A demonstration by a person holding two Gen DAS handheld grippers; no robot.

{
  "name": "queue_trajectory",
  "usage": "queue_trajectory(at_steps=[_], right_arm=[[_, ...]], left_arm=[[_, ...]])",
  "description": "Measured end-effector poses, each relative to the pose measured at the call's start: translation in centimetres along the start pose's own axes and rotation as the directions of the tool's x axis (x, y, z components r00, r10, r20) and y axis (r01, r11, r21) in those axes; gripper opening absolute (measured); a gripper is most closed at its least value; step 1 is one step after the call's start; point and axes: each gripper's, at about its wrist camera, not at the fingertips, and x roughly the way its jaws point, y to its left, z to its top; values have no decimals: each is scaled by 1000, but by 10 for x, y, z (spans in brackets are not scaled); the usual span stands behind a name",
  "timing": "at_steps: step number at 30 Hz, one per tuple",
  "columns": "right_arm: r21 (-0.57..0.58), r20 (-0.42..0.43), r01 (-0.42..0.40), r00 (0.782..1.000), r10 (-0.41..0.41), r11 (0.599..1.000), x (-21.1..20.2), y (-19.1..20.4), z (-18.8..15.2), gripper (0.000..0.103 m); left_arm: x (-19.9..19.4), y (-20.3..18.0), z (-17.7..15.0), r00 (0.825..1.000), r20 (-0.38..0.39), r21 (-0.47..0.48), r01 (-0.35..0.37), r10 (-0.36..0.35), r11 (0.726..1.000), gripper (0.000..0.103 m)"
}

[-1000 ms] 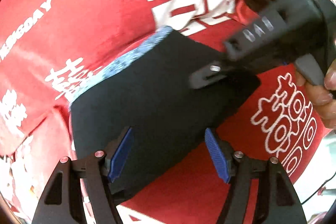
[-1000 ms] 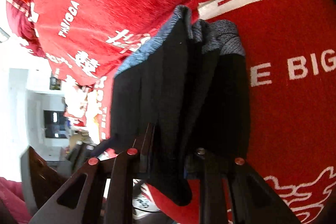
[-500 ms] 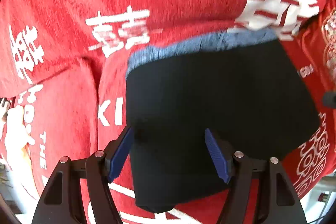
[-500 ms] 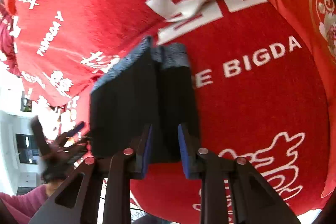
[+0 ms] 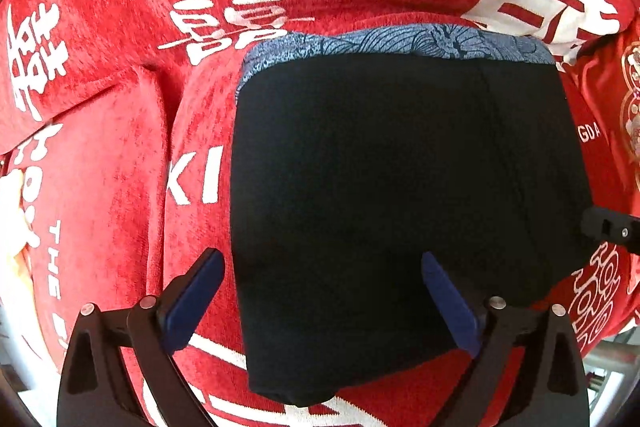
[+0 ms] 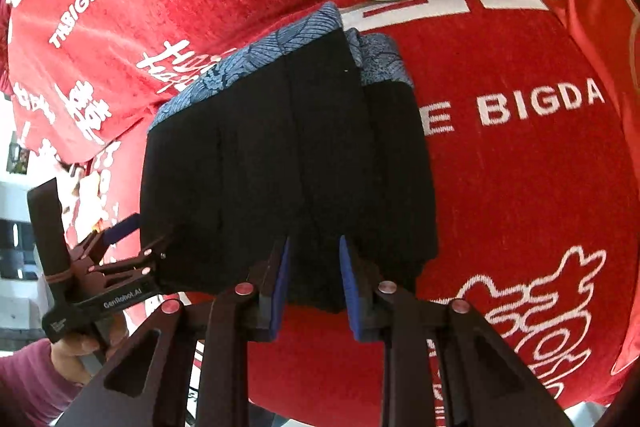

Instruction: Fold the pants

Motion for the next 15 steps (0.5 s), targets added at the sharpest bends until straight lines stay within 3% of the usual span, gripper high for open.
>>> queue_trajectory(at_steps=[6, 12, 15], right_arm=[[11, 21, 74, 997, -74, 997, 1, 11, -3, 29], [47, 60, 117, 991, -120, 992, 0, 18, -13, 37], [49, 85, 136, 986, -140, 989, 1, 24, -15, 46]], left_arm=[[3, 3, 0, 1000, -4, 10, 29, -29, 1000, 102], [5, 3, 2, 999, -10, 45, 48, -47, 998, 102], [7, 2, 2, 999, -8, 55, 53, -53, 997, 102]])
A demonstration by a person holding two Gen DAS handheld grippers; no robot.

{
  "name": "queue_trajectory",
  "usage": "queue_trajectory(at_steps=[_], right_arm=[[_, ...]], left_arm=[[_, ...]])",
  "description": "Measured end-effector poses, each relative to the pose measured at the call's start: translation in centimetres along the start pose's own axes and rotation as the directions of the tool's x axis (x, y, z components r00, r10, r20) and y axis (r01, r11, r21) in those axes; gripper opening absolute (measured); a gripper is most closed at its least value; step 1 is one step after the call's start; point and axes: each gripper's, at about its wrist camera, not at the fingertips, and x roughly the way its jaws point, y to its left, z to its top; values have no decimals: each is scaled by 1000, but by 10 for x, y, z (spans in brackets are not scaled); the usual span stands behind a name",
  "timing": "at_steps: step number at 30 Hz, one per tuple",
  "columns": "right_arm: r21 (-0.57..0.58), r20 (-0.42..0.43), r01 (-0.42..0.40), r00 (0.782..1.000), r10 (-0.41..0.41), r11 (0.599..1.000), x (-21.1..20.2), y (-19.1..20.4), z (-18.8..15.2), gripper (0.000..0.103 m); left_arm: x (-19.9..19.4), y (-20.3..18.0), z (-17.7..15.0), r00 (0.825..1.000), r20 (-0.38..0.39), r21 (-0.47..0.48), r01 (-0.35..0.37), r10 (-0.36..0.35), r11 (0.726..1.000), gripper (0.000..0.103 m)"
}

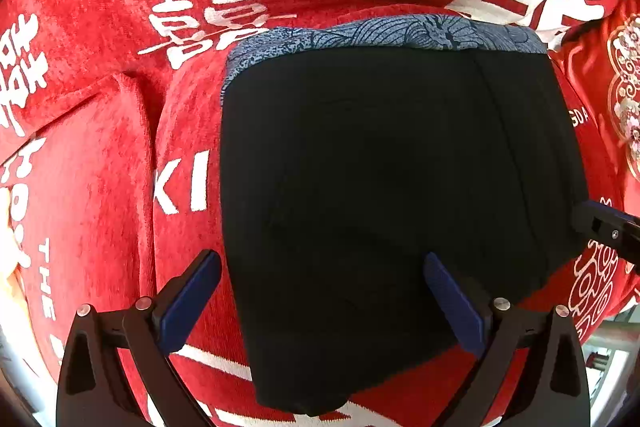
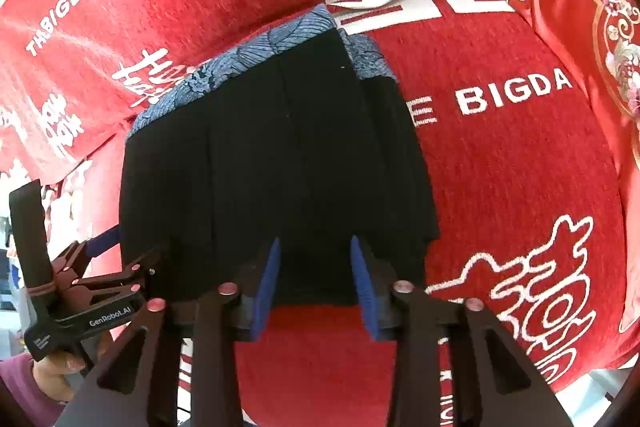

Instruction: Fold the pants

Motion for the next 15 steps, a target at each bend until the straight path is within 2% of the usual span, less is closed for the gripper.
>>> queue_trajectory(at_steps=[2, 7, 11, 15], right_arm=[[-13, 12, 9, 1000, -8, 1000, 1, 5, -1, 55], [-40, 37, 38, 999, -37, 998, 3, 16, -2, 66], [-45, 32, -6, 999, 8, 999, 5, 17, -2, 77], [-83, 1, -29, 1000, 29, 996, 8, 17, -1, 79]], left_arm=[[0, 0, -1, 1000, 3, 0, 3, -3, 1000, 102], [-2, -2, -2, 1000, 21, 30, -3, 2, 1000, 102], [0, 0, 0, 1000, 9, 16, 1, -2, 1000, 102], [0, -2, 0, 1000, 5, 7, -16, 16, 1000, 102]])
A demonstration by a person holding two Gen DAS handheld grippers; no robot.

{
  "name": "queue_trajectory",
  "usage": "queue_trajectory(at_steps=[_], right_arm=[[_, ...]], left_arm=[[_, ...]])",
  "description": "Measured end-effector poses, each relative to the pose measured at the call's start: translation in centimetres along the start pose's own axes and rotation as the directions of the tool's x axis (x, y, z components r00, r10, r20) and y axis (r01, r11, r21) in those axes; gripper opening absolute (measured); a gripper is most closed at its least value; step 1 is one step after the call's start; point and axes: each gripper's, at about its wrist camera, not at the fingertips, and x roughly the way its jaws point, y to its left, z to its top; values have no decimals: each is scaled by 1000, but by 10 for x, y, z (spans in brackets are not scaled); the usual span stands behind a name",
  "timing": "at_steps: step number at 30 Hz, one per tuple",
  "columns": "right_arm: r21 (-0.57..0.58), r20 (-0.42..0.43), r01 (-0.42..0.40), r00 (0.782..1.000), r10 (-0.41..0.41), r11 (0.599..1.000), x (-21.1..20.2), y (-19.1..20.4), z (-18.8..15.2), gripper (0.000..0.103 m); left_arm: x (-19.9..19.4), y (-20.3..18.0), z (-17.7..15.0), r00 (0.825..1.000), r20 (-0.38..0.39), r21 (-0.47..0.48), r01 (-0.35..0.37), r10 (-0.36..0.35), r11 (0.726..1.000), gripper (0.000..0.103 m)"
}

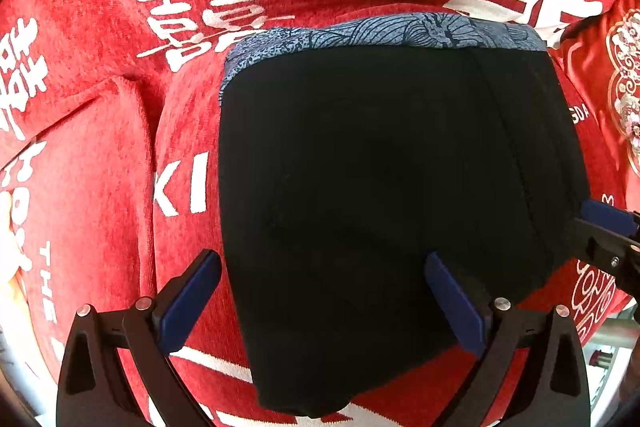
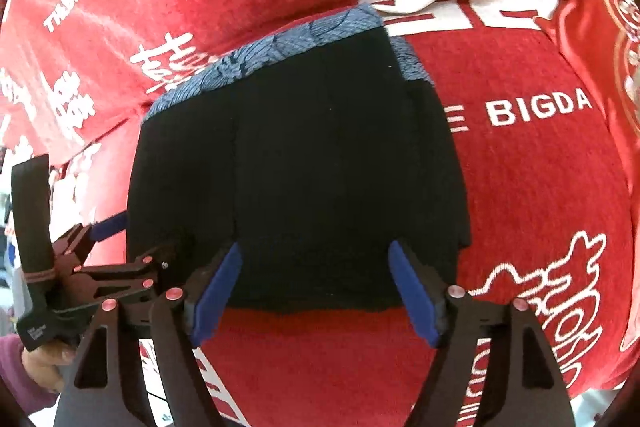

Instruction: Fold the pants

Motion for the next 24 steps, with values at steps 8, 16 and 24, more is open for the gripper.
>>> queue_trajectory(at_steps=[8, 16, 24], right_arm=[[-33, -72, -90, 994, 88, 995, 1, -9, 6, 79], [9, -137, -226, 965, 226, 974, 0, -29, 14, 79], [82, -130, -280, 948, 289, 956, -14, -57, 23, 79]], left_arm=[[2, 1, 0, 999, -21, -46, -31, 30, 998, 103], [2, -1, 0, 997, -36, -67, -72, 70, 995, 103], [1, -3, 1, 995, -46, -50, -93, 91, 994, 103]])
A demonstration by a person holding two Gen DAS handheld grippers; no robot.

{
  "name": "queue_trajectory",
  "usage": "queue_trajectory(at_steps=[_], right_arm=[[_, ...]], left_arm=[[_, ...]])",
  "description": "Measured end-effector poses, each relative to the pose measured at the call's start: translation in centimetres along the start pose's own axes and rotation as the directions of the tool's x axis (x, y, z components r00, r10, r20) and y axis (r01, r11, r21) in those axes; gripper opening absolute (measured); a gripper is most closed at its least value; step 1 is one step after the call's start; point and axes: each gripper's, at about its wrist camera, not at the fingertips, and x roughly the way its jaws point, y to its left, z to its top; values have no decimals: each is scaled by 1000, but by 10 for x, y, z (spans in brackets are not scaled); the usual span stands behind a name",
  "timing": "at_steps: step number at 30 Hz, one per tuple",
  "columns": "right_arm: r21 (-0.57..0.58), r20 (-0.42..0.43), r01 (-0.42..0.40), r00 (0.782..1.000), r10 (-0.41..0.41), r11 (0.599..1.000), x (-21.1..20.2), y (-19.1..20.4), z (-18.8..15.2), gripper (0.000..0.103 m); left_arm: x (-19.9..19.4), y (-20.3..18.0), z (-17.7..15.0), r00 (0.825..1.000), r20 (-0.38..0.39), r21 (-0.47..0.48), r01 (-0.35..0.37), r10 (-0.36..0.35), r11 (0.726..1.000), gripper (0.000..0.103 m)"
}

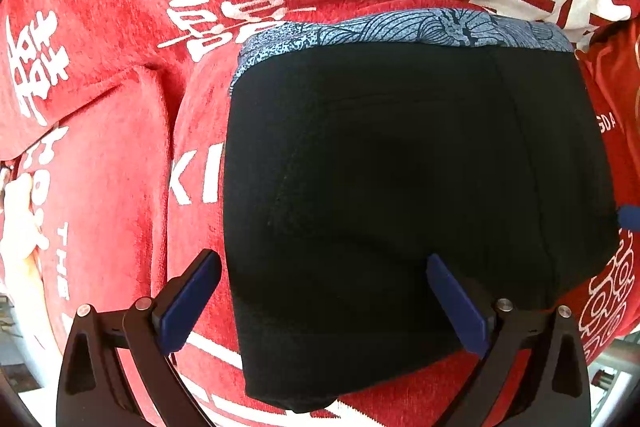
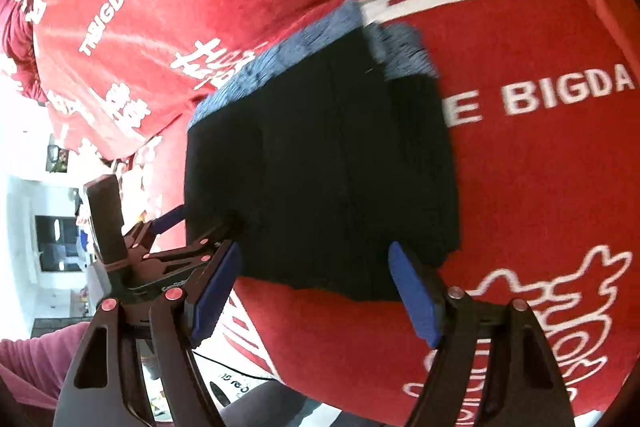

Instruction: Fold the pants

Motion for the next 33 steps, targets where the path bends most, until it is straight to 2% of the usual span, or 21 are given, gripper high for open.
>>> queue_trajectory(at_steps=[4, 9, 15, 18, 19, 22, 23, 25, 27, 29, 33], right_arm=[[47, -1, 34, 999, -34, 998, -7, -21, 8, 79], [128, -20, 32, 999, -30, 991, -3, -46, 22, 79], [145, -19, 32, 999, -29, 989, -1, -53, 30, 79], [108, 49, 27, 998, -33, 994, -13, -41, 38, 79], [92, 80, 7, 997, -14, 996, -18, -35, 42, 75], [45, 109, -46, 993, 41, 998, -21, -17, 57, 49], [19, 105, -47, 993, 44, 999, -15, -6, 65, 43], [-23, 89, -23, 996, 25, 999, -5, 7, 75, 41], [-76, 54, 15, 998, -11, 997, 11, 18, 82, 41], [-102, 15, 62, 998, -60, 993, 31, 18, 85, 38], [-68, 18, 44, 999, -43, 997, 32, 4, 83, 29]], left_arm=[[3, 8, 3, 998, -40, -34, 40, -41, 999, 103], [2, 20, 8, 992, -86, -83, 80, -87, 993, 103], [-16, 37, 23, 999, -21, -79, 34, -36, 996, 103], [-24, 49, 41, 999, 43, -106, 6, -1, 994, 103], [-24, 53, 49, 998, 56, -119, -5, 11, 993, 103], [-14, 63, 70, 995, 62, -177, -61, 72, 982, 103], [-7, 68, 75, 995, 59, -205, -68, 82, 976, 103], [8, 75, 80, 996, 48, -247, -55, 69, 967, 103], [18, 76, 80, 997, 34, -249, -65, 75, 966, 103], [25, 71, 81, 994, 51, -215, -86, 99, 973, 103], [25, 65, 81, 989, 84, -141, -109, 122, 984, 103]])
